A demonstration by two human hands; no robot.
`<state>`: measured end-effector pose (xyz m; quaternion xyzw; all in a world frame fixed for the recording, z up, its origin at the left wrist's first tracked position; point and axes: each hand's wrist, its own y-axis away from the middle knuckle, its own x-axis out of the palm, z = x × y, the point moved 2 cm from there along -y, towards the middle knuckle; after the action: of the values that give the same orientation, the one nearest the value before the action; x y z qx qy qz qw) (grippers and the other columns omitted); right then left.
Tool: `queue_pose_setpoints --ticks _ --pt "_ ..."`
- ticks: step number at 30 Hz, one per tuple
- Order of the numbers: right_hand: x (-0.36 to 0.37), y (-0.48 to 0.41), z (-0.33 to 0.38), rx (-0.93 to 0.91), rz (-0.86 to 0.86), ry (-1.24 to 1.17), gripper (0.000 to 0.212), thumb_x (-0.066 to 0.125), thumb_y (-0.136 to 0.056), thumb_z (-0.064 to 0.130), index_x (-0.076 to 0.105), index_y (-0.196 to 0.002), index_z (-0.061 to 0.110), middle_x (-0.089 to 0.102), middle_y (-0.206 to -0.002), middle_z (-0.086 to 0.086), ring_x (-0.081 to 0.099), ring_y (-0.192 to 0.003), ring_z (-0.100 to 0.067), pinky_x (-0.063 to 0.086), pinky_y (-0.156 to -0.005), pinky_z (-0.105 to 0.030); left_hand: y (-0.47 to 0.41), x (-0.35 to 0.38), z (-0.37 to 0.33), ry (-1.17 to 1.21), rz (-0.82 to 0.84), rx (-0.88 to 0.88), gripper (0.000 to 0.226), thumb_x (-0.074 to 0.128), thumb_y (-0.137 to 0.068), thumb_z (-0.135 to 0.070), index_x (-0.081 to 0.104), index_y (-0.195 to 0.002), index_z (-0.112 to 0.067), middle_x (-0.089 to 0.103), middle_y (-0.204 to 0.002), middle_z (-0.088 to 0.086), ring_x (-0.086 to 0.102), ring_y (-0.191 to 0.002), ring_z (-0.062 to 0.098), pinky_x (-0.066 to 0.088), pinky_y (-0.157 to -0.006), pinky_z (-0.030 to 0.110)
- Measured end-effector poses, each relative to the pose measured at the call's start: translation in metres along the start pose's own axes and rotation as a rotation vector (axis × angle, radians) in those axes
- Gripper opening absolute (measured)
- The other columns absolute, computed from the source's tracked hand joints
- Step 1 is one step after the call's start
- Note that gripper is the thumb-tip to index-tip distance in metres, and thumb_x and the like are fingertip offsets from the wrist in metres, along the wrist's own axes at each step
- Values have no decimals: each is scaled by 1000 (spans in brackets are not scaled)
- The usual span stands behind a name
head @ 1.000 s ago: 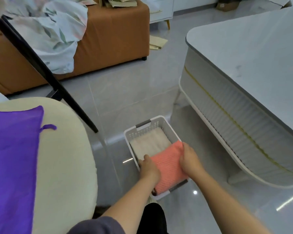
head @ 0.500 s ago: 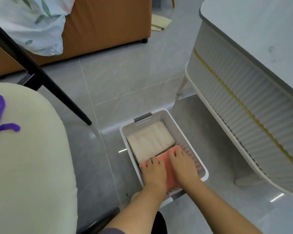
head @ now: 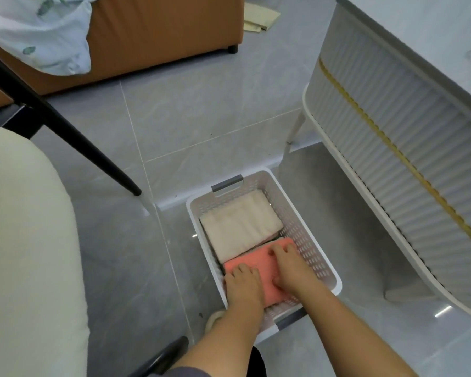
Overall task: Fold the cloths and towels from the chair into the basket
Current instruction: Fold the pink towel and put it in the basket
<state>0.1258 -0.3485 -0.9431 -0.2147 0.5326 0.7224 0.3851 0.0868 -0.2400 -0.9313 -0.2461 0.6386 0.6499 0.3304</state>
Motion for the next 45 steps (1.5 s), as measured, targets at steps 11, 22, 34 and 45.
queue_pose_setpoints --ticks 11,22,34,45 --pt "-58 83 37 -83 -191 -91 58 49 -85 7 41 -139 27 40 -138 -5 50 -115 -22 42 -92 -28 81 -75 15 135 148 -30 48 60 -86 -26 49 -131 -14 49 -136 9 44 -126 28 34 -106 40" --pt "-158 230 217 -365 -479 -211 44 48 -85 3 59 -124 21 55 -118 -4 55 -88 -14 35 -77 -19 292 -200 151 578 -508 14 30 40 -94 -14 52 -120 -6 52 -127 16 51 -116 32 41 -87 35" --pt "-73 277 369 -470 -316 -273 35 53 -84 11 60 -118 17 55 -110 3 56 -94 -15 44 -90 -26 366 -101 335 648 -841 -185 29 55 -87 -22 59 -115 -16 57 -117 3 50 -115 23 41 -98 38" --pt "-71 263 378 -327 -361 -157 33 52 -79 17 52 -111 25 63 -83 5 60 -87 -18 49 -76 -31 364 -94 372 571 -781 -417 50 58 -87 -35 39 -132 -23 48 -128 1 45 -121 23 40 -92 38"
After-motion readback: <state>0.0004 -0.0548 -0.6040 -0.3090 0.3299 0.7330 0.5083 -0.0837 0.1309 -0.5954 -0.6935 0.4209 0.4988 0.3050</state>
